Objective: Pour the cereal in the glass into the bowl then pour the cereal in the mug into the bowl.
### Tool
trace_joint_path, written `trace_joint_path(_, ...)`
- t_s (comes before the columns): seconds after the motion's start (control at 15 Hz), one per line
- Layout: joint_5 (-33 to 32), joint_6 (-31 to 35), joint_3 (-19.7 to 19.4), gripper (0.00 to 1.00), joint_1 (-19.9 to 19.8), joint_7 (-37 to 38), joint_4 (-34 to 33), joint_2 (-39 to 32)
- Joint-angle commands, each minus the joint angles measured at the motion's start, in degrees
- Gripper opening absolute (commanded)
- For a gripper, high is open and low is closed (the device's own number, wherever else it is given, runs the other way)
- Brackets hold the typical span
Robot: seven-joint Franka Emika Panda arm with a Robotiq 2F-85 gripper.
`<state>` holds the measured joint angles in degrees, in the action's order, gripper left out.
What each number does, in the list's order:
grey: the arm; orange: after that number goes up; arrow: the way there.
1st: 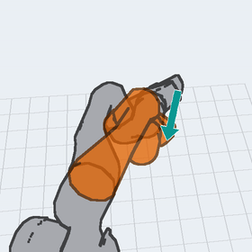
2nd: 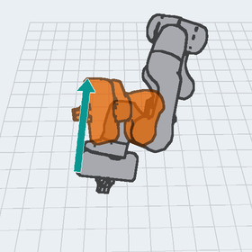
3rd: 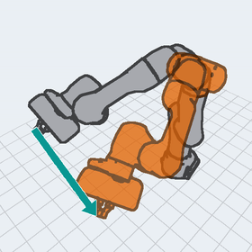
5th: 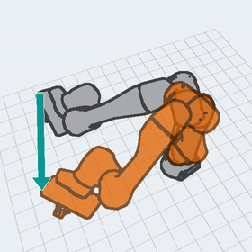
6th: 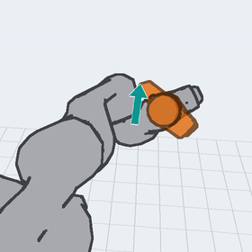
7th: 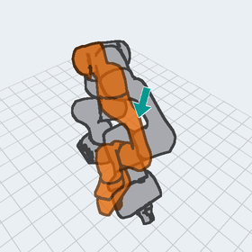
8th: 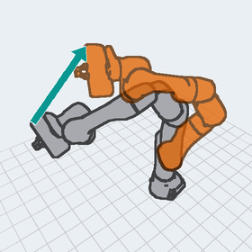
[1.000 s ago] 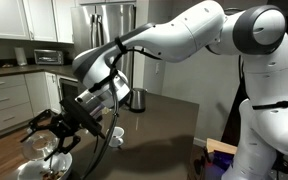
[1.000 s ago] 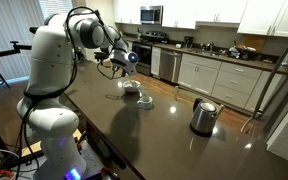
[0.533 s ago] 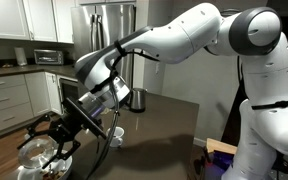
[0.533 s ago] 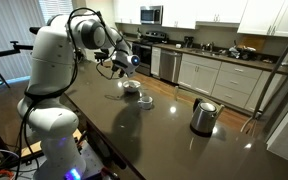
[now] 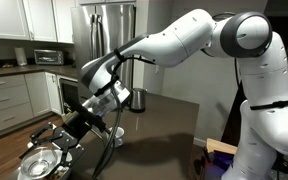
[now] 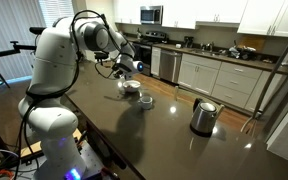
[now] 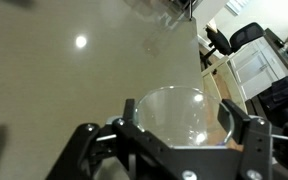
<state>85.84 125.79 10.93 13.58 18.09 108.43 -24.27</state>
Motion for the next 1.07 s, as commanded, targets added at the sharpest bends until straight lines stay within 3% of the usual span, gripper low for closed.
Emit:
trace_joint_path(0.0,0.18,-4.73,-0.62,0.6,-0.87,6.0,-1.12,-2.49)
trace_joint_path(0.33,0.98,-11.72,-1.59,0.6,-1.71,10.46,-2.74,-6.88)
trace_joint_path(1.0,1.41,-16.26,-1.24,0.6,-0.41,15.32,-6.48,-14.58)
